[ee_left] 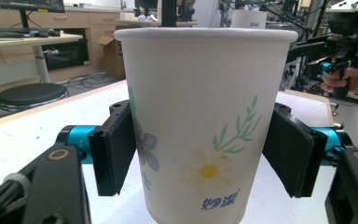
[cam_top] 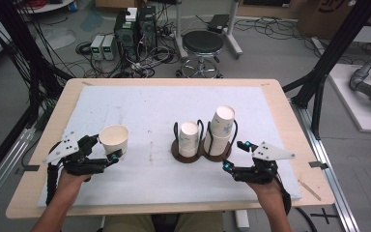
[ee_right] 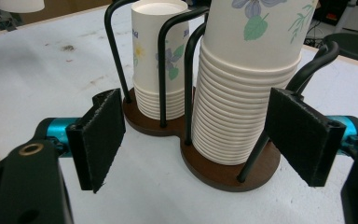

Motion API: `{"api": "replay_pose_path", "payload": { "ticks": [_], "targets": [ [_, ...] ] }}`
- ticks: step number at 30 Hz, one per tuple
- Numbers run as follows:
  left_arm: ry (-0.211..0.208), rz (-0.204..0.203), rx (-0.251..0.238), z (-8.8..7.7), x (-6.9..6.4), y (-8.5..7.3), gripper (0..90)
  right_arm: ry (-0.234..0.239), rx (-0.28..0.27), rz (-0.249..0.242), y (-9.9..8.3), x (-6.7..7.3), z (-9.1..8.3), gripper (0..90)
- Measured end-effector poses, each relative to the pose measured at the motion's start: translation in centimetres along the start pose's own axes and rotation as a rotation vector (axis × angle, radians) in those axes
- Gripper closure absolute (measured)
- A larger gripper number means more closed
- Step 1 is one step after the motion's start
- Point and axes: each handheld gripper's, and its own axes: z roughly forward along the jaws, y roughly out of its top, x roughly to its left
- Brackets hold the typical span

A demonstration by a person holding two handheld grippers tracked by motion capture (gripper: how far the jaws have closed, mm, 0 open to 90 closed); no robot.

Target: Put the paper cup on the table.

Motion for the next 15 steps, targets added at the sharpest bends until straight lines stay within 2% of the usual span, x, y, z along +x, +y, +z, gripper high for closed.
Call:
{"api": "replay_pose_path", "payload": {
  "ticks": [3, 9, 11, 15],
  "targets": [
    [0.018, 0.014, -0.009, 0.3, 0.7, -0.2, 29.7, -0.001, 0.0, 0.002, 0.0, 0.0, 0.0, 20.8],
    [0.09, -0.021, -0.047, 0.8, 2.5, -0.4, 29.8, 0.001, 0.0, 0.002, -0.1, -0.1, -0.1, 20.8],
    [0.115, -0.019, -0.045, 1.0, 3.0, -0.4, 29.9, 0.001, -0.007, -0.003, -0.1, -0.2, -0.1, 20.8],
    [0.165, -0.04, -0.036, 1.7, 4.2, -0.7, 29.9, 0.004, -0.005, 0.002, -0.1, -0.3, -0.1, 20.8]
  ]
}}
